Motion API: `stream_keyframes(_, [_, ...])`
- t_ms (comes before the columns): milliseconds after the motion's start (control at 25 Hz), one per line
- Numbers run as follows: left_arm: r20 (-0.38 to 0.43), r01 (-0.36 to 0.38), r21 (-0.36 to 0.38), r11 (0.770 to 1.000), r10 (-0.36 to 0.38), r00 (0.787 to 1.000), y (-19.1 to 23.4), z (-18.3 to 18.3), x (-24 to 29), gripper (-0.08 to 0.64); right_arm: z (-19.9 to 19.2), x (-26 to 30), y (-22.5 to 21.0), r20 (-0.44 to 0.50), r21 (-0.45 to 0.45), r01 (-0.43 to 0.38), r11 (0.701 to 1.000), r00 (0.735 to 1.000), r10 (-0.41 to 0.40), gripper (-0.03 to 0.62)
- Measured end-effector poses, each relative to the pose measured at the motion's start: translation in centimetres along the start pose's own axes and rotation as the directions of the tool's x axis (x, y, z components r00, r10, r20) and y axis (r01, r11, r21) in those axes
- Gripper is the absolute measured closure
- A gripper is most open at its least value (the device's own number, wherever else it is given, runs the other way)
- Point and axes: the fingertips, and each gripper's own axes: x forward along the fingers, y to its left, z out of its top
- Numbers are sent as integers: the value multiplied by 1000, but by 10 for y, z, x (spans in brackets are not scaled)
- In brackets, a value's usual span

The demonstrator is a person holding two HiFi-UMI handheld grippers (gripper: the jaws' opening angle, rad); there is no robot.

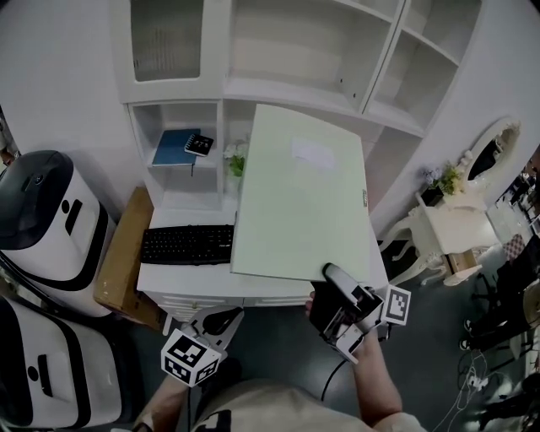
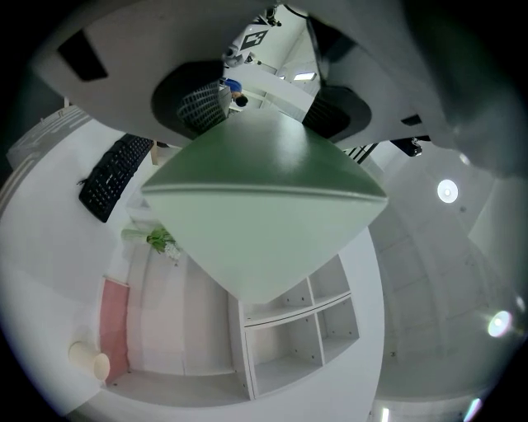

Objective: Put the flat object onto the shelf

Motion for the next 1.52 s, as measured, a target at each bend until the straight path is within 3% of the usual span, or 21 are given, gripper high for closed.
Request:
stream_keyframes(760, [35,20,11,1000,-20,999,32,7,-16,548,33,55,13,17,-90,10,996,1000,-8,295])
stream_keyframes(1000, [36,30,8,1000,-30,999,48,9,-22,546,40,77,8,26,-79,4,997,1000,-2,295])
stream_keyframes(1280, [43,5,-9,1000,-5,999,66,8,-27,548,48,92,5,22,-96,7,995,1000,-5,295])
stream_keyframes(1520, [35,-21,-21,1000,22,999,80,21,-11,548,80,115,3,-10,-96,15,995,1000,-16,295])
